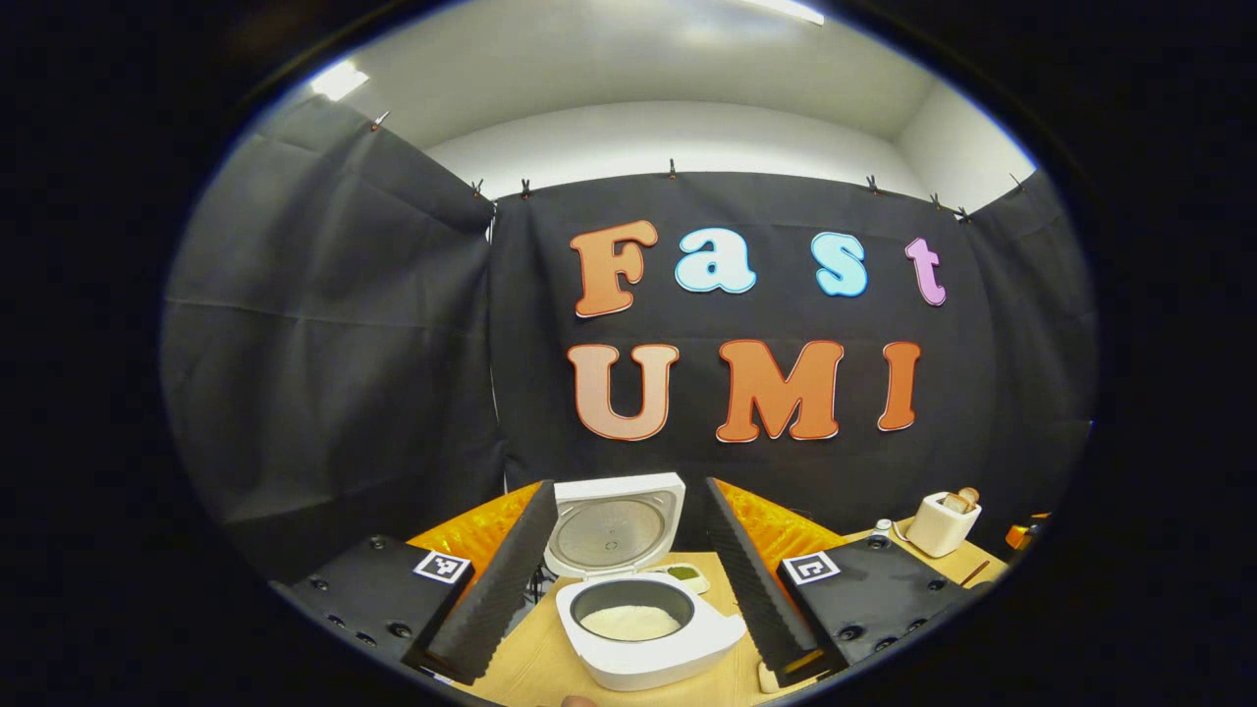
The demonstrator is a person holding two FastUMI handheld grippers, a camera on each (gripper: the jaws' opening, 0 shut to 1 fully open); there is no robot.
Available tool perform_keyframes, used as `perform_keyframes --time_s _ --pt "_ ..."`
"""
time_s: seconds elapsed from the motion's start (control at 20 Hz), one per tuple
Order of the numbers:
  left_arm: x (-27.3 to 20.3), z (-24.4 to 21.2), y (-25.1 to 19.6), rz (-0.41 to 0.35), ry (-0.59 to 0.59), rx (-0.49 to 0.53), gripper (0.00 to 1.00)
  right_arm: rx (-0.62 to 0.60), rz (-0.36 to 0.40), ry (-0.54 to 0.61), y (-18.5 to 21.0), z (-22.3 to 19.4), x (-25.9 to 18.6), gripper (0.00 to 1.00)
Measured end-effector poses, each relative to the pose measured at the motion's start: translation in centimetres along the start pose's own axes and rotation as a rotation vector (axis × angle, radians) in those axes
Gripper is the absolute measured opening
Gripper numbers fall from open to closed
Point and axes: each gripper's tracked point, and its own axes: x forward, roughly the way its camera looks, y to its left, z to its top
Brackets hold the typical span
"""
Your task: Close the left gripper, press the button to open the rice cooker; take a wooden spoon from the chopstick holder with the right hand, scoop a spoonful of rice and pour it into the rice cooker, then put the wooden spoon back into the chopstick holder.
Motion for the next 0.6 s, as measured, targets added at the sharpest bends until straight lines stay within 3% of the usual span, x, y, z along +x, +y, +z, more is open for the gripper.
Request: perform_keyframes --time_s 0.1,0.15,0.2,0.6 --pt "0.0 0.0 0.2 0.002 -0.004 -0.008 1.0 0.064 0.011 0.031 -0.1 -1.9 1.3 0.95" --pt "-0.1 -0.1 0.3 0.007 -0.003 -0.013 1.0 0.091 0.005 0.054 -0.4 -3.0 2.0 0.99" --pt "-0.1 -0.2 0.6 0.015 -0.002 -0.015 1.0 0.122 0.003 0.081 -0.6 -4.1 2.6 0.95" --pt "0.2 -1.6 1.5 0.069 0.022 0.004 0.98 0.312 0.055 0.205 1.1 -9.5 5.1 0.95"
